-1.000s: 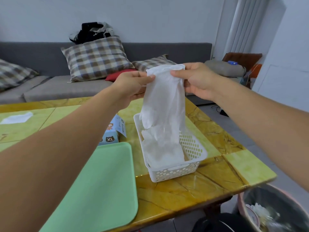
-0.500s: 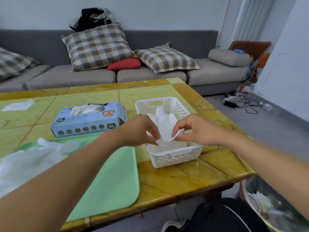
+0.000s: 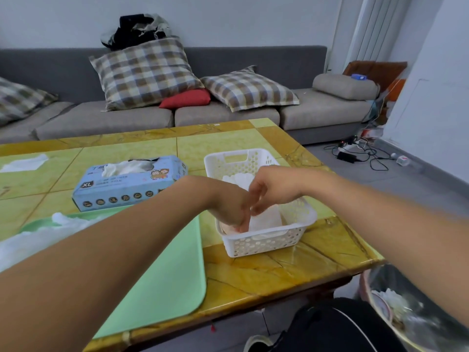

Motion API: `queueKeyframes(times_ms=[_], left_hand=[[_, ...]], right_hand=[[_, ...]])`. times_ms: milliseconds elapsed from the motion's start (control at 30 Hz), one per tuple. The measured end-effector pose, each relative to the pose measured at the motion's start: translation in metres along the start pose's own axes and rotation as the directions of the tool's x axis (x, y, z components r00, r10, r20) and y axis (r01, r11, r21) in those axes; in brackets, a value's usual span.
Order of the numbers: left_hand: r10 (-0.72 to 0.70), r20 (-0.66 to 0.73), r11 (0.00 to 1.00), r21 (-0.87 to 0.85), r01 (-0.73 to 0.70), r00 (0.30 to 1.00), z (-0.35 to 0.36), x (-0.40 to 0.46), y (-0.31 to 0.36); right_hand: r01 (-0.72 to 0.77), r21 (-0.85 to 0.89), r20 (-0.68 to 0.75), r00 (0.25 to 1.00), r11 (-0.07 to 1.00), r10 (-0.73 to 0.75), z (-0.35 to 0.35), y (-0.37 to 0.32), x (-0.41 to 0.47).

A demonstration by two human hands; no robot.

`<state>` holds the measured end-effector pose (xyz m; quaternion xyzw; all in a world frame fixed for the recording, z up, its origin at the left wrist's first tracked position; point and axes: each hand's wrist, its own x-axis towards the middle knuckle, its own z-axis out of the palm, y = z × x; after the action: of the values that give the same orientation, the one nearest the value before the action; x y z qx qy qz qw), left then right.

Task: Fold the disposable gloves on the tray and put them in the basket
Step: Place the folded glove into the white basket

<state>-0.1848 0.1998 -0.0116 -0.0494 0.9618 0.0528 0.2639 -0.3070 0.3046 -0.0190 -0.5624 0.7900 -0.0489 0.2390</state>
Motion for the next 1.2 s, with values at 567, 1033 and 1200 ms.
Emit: queueKeyframes(times_ms=[567, 1033, 1200], left_hand=[[0.058, -0.548, 0.971, -0.162, -0.174, 0.835, 0.023, -0.02, -0.067], [-0.719, -0.463, 0.679, -0.627, 0.382, 0.518, 0.157, -0.204, -0.235], [-0.638, -0.314, 0.706, -0.602, 0.372, 0.703, 0.183, -0.205, -0.24]], right_hand=[[-0.186, -0.277, 0.068, 0.975, 0.943, 0.212, -0.006, -0.045, 0.02], [0.338, -0.14, -0.177, 0.916, 0.931, -0.36, 0.102, -0.255, 0.124], [0.293, 0.016, -0.221, 0.934, 0.956, -0.282, 0.116, -0.258, 0.16]])
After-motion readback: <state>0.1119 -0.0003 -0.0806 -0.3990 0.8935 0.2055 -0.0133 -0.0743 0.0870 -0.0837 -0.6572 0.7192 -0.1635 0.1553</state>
